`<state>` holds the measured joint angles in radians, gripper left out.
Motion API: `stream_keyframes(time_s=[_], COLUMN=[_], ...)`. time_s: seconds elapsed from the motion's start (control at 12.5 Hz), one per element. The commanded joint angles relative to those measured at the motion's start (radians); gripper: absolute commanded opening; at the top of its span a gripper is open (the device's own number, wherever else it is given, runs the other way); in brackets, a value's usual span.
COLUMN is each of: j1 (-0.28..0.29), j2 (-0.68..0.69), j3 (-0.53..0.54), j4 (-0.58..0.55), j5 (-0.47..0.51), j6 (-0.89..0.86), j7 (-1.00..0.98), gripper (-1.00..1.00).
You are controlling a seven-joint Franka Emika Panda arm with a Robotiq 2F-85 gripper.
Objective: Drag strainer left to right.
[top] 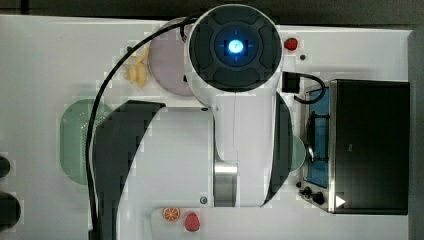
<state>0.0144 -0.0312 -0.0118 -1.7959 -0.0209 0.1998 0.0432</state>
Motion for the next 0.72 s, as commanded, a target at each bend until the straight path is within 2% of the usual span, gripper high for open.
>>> stream_keyframes(time_s=[0.08,0.24,0.48,0.72], j1=[-0.034,-0.034,-0.014,0.006], j2=[-0.417,-0.416,-0.394,-0.321], j3=[-0.043,-0.043,0.011,0.151], j4=[-0.203,-0.203,-0.204,-0.204], j5=[-0.001,0.000,0.039,0.056], j6=[-0.198,-0.194,-0.174,-0.147], j7=[-0.019,-0.019,-0.016,0.110], gripper=[0.59,0.99,1.00,1.00])
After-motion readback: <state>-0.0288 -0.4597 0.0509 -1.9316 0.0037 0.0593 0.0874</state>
